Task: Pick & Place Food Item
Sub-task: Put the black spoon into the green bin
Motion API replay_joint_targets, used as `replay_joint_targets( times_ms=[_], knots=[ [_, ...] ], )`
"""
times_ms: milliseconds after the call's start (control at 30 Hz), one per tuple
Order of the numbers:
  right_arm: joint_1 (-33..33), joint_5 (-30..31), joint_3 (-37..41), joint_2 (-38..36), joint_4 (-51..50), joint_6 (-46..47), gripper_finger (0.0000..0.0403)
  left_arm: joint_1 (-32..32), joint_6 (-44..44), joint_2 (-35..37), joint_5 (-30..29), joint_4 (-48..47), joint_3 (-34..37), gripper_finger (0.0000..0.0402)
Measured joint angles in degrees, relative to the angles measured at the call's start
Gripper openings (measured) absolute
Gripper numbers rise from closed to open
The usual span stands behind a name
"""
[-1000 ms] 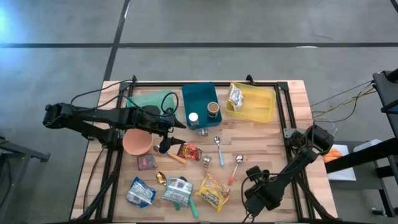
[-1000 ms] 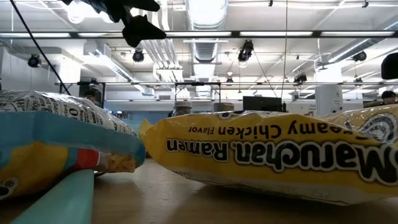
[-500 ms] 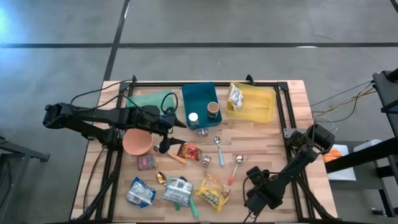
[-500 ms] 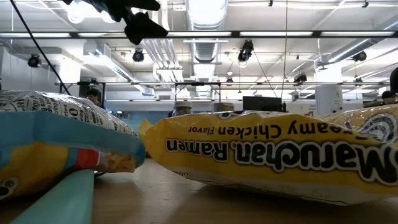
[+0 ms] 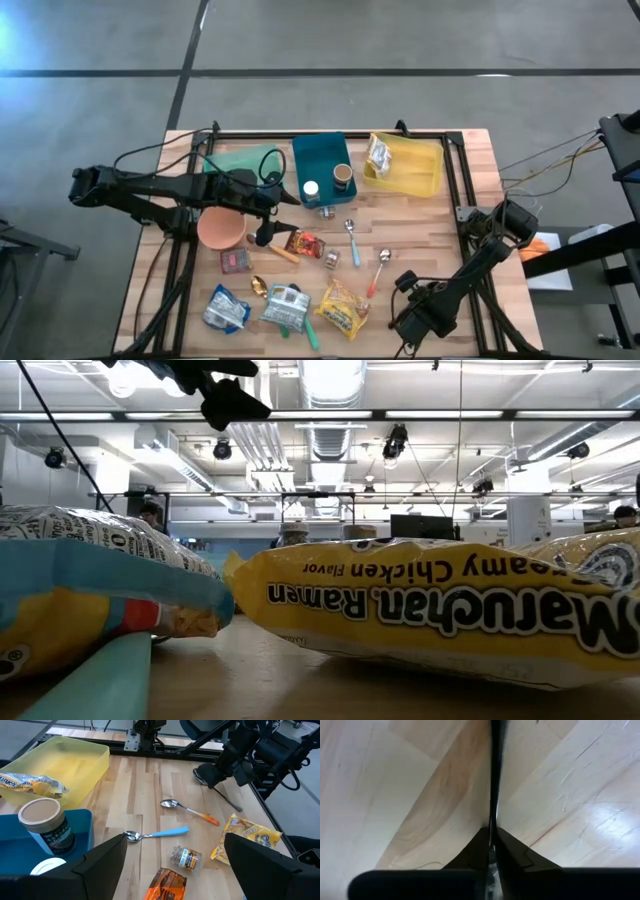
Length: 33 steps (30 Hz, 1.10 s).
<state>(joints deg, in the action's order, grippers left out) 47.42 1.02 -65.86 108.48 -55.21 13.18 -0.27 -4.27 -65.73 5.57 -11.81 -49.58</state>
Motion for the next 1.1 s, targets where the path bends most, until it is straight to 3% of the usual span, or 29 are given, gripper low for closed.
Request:
replay_joint_targets(
  times_ms=[500, 900, 1100],
  knots=[
    [-0.2, 4.1, -4.4, 0.3, -0.9, 18.8, 0.0013, 0.0, -1.7, 0.0, 0.0, 0.7, 0.0, 0.0342],
    [0.4, 20.2, -12.4, 0.1, -14.7, 29.7, 0.0012, 0.0, -18.4, -0.2, -1.2, 1.1, 0.1, 0.0342],
    [0.0, 32.4, -15.5, 0.1, -19.9, 34.3, 0.0012, -0.1, -28.4, -0.2, -1.4, 0.9, 0.3, 0.0342]
  ],
)
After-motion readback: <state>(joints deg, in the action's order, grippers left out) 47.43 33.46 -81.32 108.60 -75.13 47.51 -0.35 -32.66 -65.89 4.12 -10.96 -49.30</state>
